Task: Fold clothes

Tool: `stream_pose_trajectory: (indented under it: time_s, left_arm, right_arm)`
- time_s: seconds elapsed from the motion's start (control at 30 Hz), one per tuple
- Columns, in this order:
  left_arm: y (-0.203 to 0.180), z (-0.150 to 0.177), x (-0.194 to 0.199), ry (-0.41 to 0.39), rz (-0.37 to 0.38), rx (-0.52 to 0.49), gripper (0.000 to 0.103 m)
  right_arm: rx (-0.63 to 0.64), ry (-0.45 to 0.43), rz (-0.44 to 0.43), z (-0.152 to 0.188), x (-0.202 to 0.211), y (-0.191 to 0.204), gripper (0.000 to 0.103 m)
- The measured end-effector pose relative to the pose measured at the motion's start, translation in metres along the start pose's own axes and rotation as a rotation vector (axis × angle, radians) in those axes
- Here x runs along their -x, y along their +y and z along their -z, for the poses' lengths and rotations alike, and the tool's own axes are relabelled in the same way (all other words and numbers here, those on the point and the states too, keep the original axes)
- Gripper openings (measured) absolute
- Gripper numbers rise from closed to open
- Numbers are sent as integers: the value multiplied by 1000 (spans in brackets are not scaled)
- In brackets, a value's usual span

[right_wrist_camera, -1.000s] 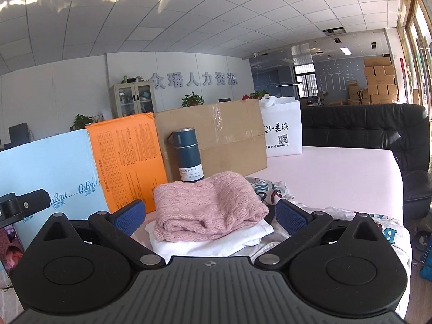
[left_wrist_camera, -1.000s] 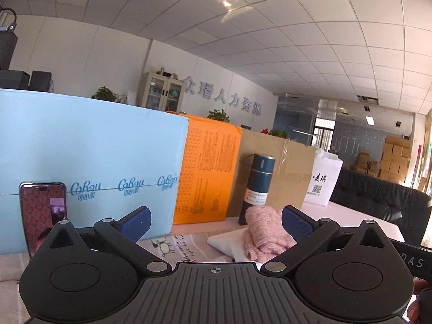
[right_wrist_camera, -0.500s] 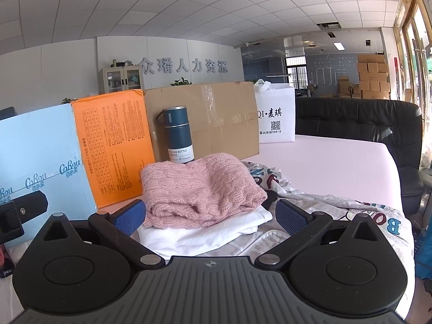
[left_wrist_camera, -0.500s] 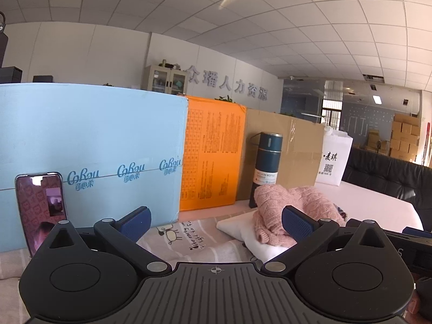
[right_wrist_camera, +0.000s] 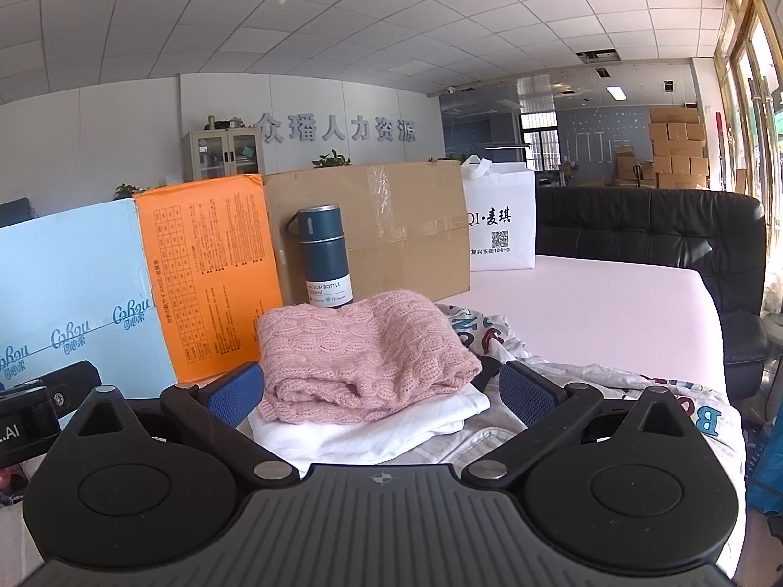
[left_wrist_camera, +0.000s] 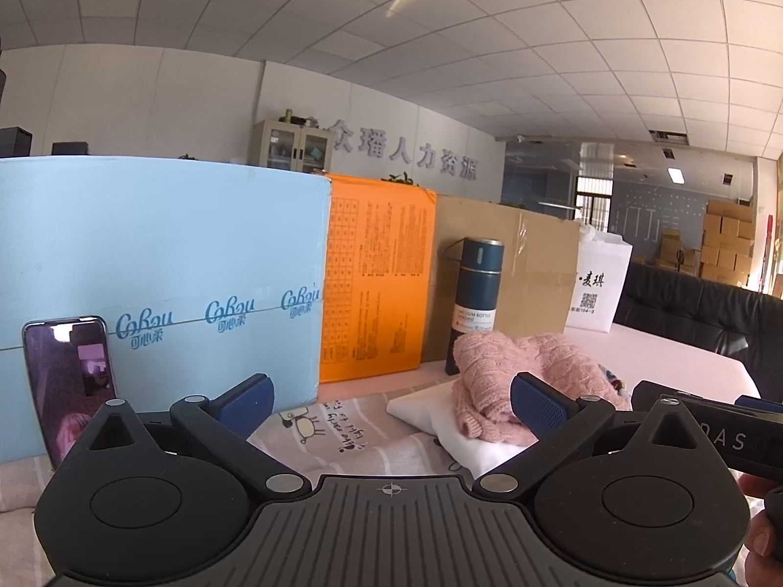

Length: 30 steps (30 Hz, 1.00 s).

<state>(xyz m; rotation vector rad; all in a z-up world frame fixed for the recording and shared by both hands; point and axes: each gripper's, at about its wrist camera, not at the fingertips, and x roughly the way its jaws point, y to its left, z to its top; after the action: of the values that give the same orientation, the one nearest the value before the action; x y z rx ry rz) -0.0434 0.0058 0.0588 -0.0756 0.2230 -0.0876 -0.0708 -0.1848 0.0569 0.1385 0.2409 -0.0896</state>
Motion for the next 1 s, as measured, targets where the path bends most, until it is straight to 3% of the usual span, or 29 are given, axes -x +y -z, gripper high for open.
stream_pose_trajectory:
  time_s: [1.0]
  left_arm:
    - [-3, 1, 2, 11, 11, -11, 103]
  right_arm:
    - [3, 36, 21, 3, -6, -2, 103]
